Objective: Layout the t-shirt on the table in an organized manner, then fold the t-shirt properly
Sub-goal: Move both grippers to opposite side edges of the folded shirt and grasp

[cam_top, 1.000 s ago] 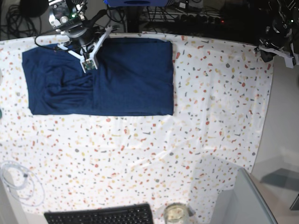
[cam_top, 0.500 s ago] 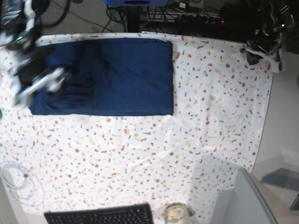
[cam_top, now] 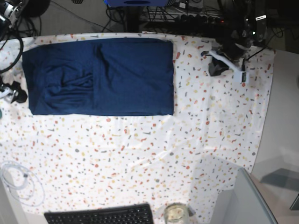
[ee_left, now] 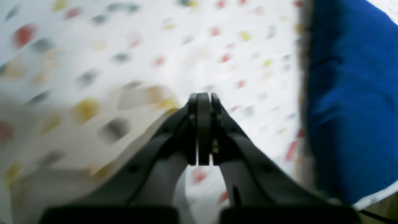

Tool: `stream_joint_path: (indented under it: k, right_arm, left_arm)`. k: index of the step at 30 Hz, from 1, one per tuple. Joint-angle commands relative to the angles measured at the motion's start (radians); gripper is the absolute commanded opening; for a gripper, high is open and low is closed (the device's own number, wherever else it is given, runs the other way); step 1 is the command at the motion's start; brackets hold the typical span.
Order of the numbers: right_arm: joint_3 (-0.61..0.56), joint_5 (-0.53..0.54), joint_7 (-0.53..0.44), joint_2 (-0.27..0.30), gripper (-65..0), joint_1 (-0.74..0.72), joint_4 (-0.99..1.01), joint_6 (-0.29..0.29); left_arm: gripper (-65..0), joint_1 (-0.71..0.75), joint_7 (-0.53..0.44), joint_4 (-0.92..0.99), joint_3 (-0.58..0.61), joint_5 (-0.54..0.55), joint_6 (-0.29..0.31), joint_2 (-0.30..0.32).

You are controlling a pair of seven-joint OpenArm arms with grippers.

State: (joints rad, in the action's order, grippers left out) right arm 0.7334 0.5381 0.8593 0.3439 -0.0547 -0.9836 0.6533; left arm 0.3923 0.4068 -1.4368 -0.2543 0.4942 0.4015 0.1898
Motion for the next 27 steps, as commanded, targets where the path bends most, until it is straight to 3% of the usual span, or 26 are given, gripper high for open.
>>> stream_joint_path:
  k: [1,3,8,12,19,27]
  right_arm:
    - [0.004,-0.017,-0.024,0.024,-16.7,-0.014,-0.002,0.024]
    - [0.004,-0.066,-0.048,0.022,-16.7,-0.014,0.024,0.045]
    - [0.004,-0.097,-0.047,0.022,-16.7,-0.006,0.090,0.045]
    - [0.005,-0.089,0.045,0.011,-16.7,0.011,0.081,0.045]
    - [0.005,-0.089,0.154,-0.068,-16.7,0.054,-0.097,0.045]
    - [0.005,-0.088,0.176,-0.151,-16.5,0.046,-0.136,0.045]
  left_arm:
    - [-65.0,-0.006,-0.021,-0.009,0.013,-0.016,0.007,0.010]
    - [-65.0,-0.026,-0.021,-0.003,0.051,-0.087,0.007,0.004]
    - [-65.0,-0.059,-0.021,-0.002,0.069,-0.282,0.007,-0.085]
    - [-65.0,-0.086,-0.021,0.018,0.074,-0.378,0.007,-0.132]
    - [-65.0,-0.148,-0.021,0.103,0.076,-0.395,0.007,-0.145]
    - [-65.0,-0.171,-0.022,0.135,0.076,-0.395,0.007,-0.145]
